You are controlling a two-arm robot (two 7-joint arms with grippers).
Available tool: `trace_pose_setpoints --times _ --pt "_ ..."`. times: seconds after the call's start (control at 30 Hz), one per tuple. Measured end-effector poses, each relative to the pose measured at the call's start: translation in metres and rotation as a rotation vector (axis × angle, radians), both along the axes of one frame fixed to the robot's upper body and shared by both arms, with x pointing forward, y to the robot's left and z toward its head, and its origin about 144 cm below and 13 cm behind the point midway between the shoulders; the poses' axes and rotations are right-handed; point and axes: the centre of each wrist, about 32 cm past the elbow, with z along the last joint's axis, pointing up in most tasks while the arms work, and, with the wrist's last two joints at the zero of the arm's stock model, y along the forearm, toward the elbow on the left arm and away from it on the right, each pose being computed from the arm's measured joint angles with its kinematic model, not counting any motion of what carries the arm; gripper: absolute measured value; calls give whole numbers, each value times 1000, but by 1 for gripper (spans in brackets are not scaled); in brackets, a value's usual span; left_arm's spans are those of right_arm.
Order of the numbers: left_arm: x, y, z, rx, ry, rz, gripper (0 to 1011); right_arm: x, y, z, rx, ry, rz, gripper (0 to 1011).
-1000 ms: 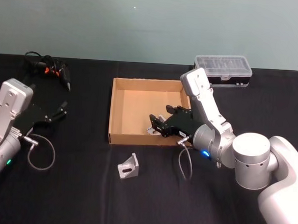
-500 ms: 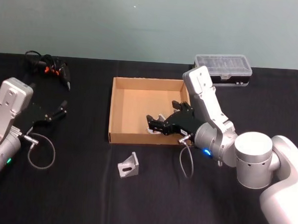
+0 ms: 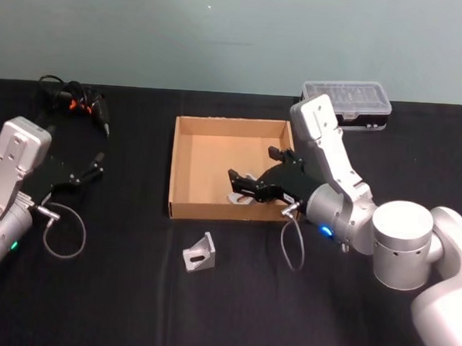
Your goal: Use one hand to pick up the angle iron from the table and place it into the box.
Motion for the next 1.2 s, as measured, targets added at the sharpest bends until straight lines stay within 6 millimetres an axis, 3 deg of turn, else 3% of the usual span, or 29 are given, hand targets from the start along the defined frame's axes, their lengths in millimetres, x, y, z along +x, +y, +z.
trace_pose_setpoints --times 0.2,0.67,0.77,1.2 --pt "0 0 0 0 0 0 1011 -13 -9 9 36 -31 9 1000" --pt "0 0 0 0 0 0 1011 -63 -23 27 99 -84 90 1000" --pt "0 0 0 0 0 0 1011 -77 -22 25 107 -74 115 1000" --pt "0 0 0 0 0 0 1011 -102 -13 6 80 -17 178 1000"
